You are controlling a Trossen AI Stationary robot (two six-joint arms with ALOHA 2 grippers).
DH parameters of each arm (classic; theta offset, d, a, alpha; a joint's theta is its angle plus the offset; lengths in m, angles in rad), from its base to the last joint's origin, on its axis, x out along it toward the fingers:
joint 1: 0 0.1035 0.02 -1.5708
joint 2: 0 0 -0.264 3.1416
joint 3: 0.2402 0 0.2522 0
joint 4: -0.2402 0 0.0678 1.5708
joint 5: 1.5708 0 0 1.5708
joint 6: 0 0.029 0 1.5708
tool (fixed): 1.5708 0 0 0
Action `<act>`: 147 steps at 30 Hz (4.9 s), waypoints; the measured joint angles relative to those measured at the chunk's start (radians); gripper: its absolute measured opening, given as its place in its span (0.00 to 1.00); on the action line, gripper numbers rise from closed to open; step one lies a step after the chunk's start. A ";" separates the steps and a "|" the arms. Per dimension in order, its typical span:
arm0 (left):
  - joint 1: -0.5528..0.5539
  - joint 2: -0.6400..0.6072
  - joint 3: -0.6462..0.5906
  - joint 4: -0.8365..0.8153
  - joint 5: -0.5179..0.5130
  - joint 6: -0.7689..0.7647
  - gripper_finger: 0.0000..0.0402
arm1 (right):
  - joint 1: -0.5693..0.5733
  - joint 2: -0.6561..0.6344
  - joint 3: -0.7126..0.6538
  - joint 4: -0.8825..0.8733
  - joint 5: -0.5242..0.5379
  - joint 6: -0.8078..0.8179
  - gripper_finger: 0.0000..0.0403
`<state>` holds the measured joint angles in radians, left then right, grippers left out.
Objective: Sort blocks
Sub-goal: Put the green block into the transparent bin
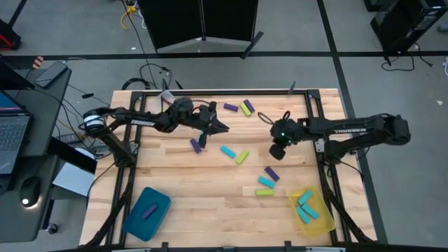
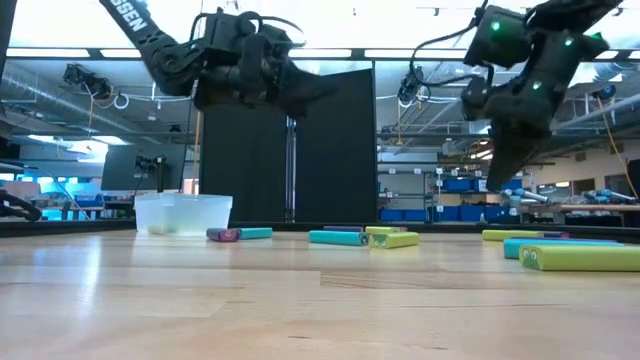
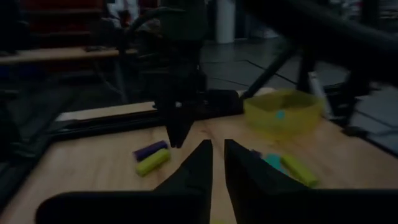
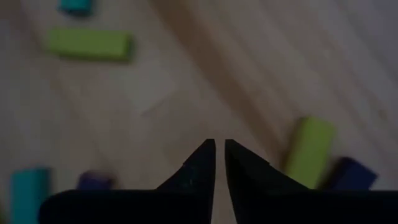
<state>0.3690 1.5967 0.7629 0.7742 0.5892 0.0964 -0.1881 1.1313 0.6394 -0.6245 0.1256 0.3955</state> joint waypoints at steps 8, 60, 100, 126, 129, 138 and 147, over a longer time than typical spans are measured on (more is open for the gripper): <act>-0.020 0.001 -0.135 0.202 -0.081 -0.065 0.03 | -0.106 0.000 0.000 0.086 0.013 -0.065 0.18; -0.085 0.001 -0.161 0.170 -0.168 -0.361 0.04 | -0.117 0.156 0.000 0.859 -0.153 -0.216 0.28; -0.177 0.047 0.047 0.173 -0.205 -0.228 0.57 | 0.091 0.174 0.000 1.294 -0.149 -0.320 0.28; -0.189 0.047 0.112 0.069 -0.209 -0.208 0.46 | 0.114 0.173 0.000 1.344 -0.150 -0.356 0.28; -0.189 0.047 0.112 0.071 -0.211 -0.208 0.40 | 0.114 0.173 0.000 1.349 -0.150 -0.364 0.28; -0.188 0.046 0.110 0.105 -0.224 -0.210 0.27 | 0.114 0.171 0.001 1.355 -0.149 -0.360 0.28; -0.134 -0.031 0.110 -0.087 -0.241 -0.171 0.27 | 0.094 0.139 0.000 1.299 -0.110 -0.356 0.66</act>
<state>0.2354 1.5652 0.8734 0.6876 0.3477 -0.0742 -0.0939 1.2701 0.6395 0.6742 0.0159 0.0399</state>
